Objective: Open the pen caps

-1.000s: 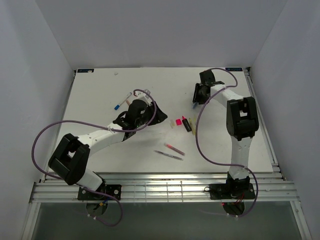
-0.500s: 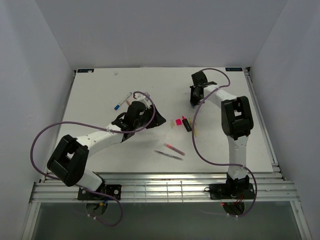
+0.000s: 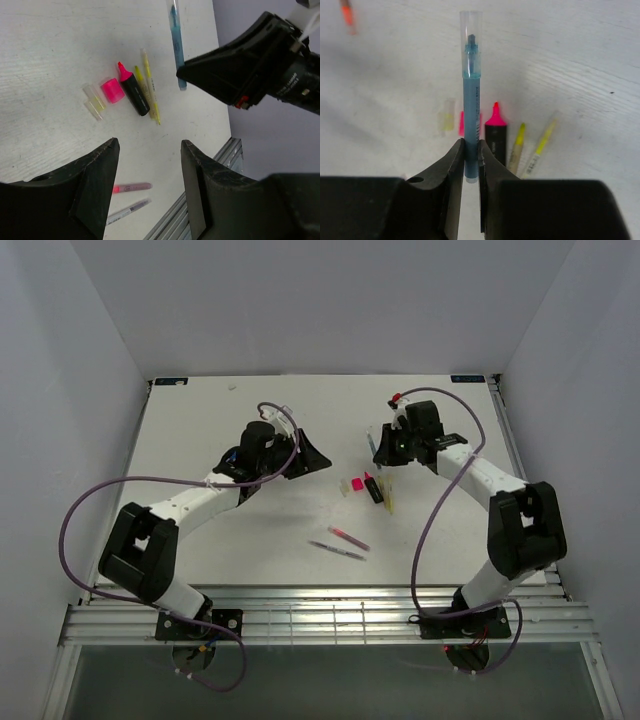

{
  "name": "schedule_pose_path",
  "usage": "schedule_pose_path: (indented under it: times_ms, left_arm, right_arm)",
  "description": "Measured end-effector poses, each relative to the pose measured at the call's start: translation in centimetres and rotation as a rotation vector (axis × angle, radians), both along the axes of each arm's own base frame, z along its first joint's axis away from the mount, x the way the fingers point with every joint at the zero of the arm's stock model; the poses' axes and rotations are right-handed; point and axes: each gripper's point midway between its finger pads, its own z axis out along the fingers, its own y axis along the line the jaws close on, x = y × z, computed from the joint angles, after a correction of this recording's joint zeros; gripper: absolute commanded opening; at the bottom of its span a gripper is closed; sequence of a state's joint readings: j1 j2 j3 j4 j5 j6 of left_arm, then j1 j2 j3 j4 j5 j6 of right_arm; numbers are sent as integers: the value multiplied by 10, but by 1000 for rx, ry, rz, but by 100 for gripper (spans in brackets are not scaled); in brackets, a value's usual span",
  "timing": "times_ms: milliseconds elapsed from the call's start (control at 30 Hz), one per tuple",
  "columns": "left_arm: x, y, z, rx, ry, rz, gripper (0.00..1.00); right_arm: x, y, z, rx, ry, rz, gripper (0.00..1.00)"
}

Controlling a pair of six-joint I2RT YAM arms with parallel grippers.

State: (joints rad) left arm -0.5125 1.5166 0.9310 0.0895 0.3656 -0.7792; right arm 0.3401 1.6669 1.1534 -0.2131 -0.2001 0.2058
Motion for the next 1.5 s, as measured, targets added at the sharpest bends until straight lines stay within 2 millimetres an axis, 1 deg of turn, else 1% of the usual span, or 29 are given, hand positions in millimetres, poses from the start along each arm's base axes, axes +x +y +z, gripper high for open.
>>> schedule_pose_path:
  times_ms: [67,133,300,367,533,733,833,867,1000,1067,1167,1200,1233,1300,1333,1367,1433,1467,1500]
  left_arm:
    - [2,-2,2,-26,8,-22,64]
    - [1,-6,3,-46,23,-47,64]
    - [-5,-17,5,-83,34,-100,64]
    - [-9,-23,9,-95,24,-119,64]
    - [-17,-33,12,-109,26,-145,64]
    - [-17,-35,14,-121,29,-143,64]
    - [-15,-35,10,-118,37,-136,63]
    - [-15,-35,8,-115,41,-134,60]
    - [-13,-35,0,-105,56,-129,57]
    - [-12,-36,-5,-101,65,-127,54]
    - [-10,-37,-11,-96,81,-125,40]
    - [-10,-37,-13,-95,86,-125,28]
    - [-10,-38,-14,-96,94,-124,23]
    - [-10,-42,-4,-126,89,-135,13]
    - [-10,-45,1,-131,75,-147,3]
    - [-10,-46,3,-130,66,-152,0]
    - [-9,-46,3,-133,67,-149,0]
    - [-9,-46,3,-134,70,-150,0]
    - [-10,-46,3,-135,71,-152,0]
  right_arm:
    - [-21,8,15,50,-30,55,8]
    - [-41,18,23,85,-39,113,8]
    - [-82,42,22,137,-6,234,8]
    - [-94,49,22,152,6,266,8]
    - [-111,60,31,190,1,307,8]
    - [-118,70,38,214,-5,333,8]
    - [-122,74,38,216,-2,345,8]
    - [-123,75,38,216,-1,349,8]
    - [-126,78,38,217,0,359,8]
    - [-128,79,40,219,-2,364,8]
    - [-129,80,43,225,-8,369,8]
    - [-129,80,43,225,-9,368,8]
    - [-130,80,43,224,-7,369,8]
    - [-131,80,40,218,3,370,8]
    - [-132,81,41,217,1,374,8]
    - [-131,81,41,218,-4,375,11]
    - [-130,81,42,221,-11,378,21]
    - [-130,82,42,222,-12,380,30]
    - [-130,82,42,224,-11,382,34]
